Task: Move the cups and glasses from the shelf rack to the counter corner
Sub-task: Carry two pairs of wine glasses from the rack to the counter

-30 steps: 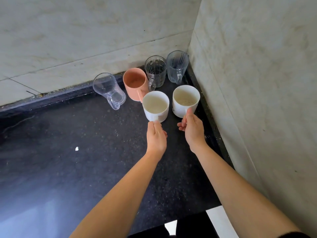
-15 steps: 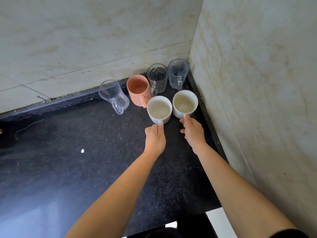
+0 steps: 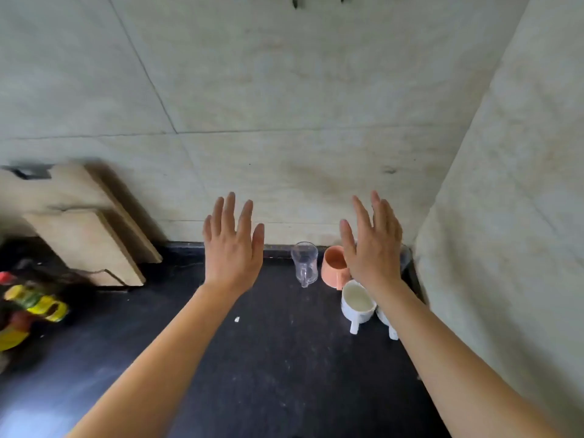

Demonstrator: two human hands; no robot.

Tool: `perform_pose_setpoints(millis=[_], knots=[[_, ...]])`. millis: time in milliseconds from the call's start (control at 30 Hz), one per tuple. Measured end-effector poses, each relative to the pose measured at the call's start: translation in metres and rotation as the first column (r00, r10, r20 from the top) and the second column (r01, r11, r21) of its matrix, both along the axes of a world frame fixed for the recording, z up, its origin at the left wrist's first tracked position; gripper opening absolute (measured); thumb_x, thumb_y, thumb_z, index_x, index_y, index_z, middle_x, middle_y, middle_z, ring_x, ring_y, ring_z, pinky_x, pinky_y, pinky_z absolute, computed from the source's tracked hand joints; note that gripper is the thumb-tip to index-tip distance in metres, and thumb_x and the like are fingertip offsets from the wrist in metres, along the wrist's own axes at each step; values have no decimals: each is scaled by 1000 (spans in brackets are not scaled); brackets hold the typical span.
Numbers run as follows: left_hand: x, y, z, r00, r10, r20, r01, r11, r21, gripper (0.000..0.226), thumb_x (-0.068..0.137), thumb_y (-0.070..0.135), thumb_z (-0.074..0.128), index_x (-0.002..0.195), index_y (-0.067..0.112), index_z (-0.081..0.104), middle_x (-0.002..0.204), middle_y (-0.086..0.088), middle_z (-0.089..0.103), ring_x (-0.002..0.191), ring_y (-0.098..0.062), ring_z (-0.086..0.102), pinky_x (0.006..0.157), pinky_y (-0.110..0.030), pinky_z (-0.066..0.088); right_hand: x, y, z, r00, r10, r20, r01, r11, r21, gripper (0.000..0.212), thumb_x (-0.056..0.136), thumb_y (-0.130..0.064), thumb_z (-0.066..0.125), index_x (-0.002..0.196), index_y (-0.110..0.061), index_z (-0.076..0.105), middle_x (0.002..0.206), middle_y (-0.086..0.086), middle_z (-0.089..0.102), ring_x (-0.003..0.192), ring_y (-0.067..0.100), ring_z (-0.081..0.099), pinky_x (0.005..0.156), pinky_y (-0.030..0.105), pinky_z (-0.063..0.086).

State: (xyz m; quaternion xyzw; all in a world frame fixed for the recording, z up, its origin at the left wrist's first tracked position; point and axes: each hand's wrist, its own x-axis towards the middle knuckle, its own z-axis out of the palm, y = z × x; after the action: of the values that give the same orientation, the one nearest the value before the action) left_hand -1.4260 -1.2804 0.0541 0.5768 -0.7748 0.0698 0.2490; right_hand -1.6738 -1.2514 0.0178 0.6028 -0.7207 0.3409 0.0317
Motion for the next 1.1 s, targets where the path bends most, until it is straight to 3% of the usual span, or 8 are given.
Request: perform_pose_setpoints(millis=[167,267,400,633,800,1100], knots=[[108,64,51,947,317,57,-307,942,-133,62,101,44,38,153,11,32,161,-24,21,149,-43,14,117,-61,14,105,-26,43,927,351,-133,-367,923,-120,63,105,-55,32,159,-23,28,169,17,11,154,41,11,123,56,14],[172,122,59,860,502,90,-487,861,-147,65,100,46,39,153,9,32,162,-24,20,150,-43,14,116,-64,17,191,-16,49,815,561,-142,-575,812,-96,67,103,-57,33,161,-25,21,170,15,3,155,40,4,124,57,10],[248,202,70,736,673,73,-656,735,-171,67,100,47,37,154,10,30,163,-23,17,151,-41,11,117,-63,15,293,22,59,647,743,-172,-762,639,-106,68,102,-53,41,161,-24,23,169,17,7,154,43,9,122,60,13],[382,340,82,616,786,51,-747,603,-282,67,101,47,36,157,11,25,164,-22,12,152,-41,6,119,-62,9,457,114,85,442,865,-236,-895,409,-177,68,102,-52,44,161,-25,25,169,15,11,155,40,9,123,57,10],[502,472,91,463,886,-5,-859,447,-249,69,101,49,32,155,8,27,164,-24,12,152,-41,6,117,-65,11,612,212,99,311,911,-272,-942,257,-217,68,101,-49,49,160,-22,28,168,16,14,154,40,12,122,59,12],[647,683,97,149,988,40,-960,154,-233,71,99,50,34,156,9,24,165,-21,9,152,-38,4,116,-64,7,848,400,117,-32,956,-292,-976,-93,-199,69,100,-53,44,159,-19,31,168,15,15,154,38,14,123,54,11]])
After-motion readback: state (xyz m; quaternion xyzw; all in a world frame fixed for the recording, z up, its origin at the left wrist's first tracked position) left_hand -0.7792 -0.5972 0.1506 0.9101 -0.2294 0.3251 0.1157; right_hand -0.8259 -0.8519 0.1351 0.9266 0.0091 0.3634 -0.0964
